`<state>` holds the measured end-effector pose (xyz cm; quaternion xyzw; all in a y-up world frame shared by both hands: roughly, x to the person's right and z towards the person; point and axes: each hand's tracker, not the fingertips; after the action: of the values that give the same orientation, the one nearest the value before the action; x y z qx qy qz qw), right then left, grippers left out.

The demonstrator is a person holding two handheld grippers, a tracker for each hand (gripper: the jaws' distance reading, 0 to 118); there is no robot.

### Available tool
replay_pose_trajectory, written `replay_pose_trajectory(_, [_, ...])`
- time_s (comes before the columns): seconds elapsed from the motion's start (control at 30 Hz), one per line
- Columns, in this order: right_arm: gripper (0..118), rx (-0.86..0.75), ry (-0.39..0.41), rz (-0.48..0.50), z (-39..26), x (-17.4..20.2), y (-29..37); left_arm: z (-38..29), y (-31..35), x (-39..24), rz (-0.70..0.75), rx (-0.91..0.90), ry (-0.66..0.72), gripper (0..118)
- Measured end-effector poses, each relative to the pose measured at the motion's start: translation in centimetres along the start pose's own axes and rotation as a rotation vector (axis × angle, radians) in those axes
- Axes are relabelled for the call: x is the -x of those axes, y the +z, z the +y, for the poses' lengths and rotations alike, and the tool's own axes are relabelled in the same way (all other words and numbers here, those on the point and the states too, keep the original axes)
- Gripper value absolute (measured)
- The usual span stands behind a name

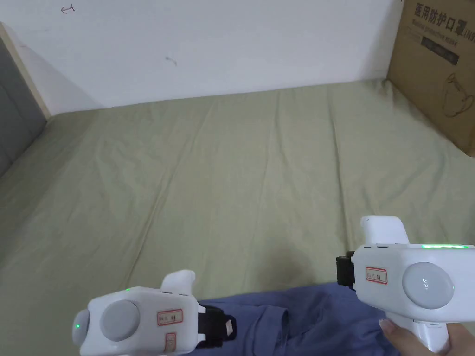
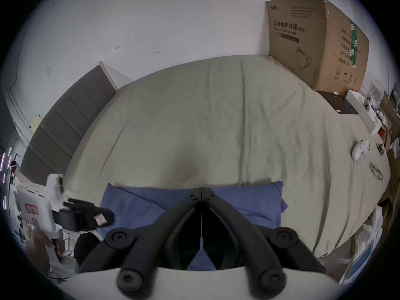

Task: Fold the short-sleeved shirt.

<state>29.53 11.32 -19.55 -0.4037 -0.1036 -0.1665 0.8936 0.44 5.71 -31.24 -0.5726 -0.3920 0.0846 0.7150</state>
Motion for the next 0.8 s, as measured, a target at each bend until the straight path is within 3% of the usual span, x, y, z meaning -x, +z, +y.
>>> replay_pose_trajectory(0.13, [0, 0.000, 0.027, -0.009, -0.4, 0.3, 0.2, -0.1, -5.0, -0.3, -0.032, 0.093, -0.004, 3])
replay_pose_trajectory(0.27, [0, 0.010, 0.083, -0.049, -1.0, 0.0, 0.1, -0.6, -9.5, -0.6, -0.104, 0.164, 0.093, 3])
replay_pose_trajectory(0.37, [0, 0.022, 0.061, -0.050, -1.2, -0.7, 0.1, -0.9, -10.0, -0.8, -0.197, 0.156, 0.136, 2])
replay_pose_trajectory(0.47, [0, 0.024, 0.050, -0.059, -1.0, -1.0, 0.0, -1.2, -7.6, -0.1, -0.265, 0.109, 0.101, 3])
replay_pose_trajectory(0.63, [0, 0.022, 0.052, -0.062, -0.6, -1.0, -0.1, -0.9, 0.4, 5.5, -0.342, -0.084, 0.161, 7])
replay_pose_trajectory(0.67, [0, 0.022, 0.051, -0.061, -0.6, -1.0, -0.2, -0.8, 2.1, 7.2, -0.337, -0.122, 0.181, 22])
replay_pose_trajectory(0.7, [0, 0.023, 0.051, -0.058, -0.6, -0.9, -0.3, -0.7, 3.4, 9.0, -0.332, -0.134, 0.209, 56])
replay_pose_trajectory(0.73, [0, 0.026, 0.049, -0.054, -0.6, -0.8, -0.5, -0.5, 4.5, 10.8, -0.323, -0.139, 0.240, 83])
replay_pose_trajectory(0.8, [0, 0.037, 0.048, -0.047, -0.6, -0.5, -0.9, -0.6, 5.8, 13.6, -0.292, -0.143, 0.318, 115])
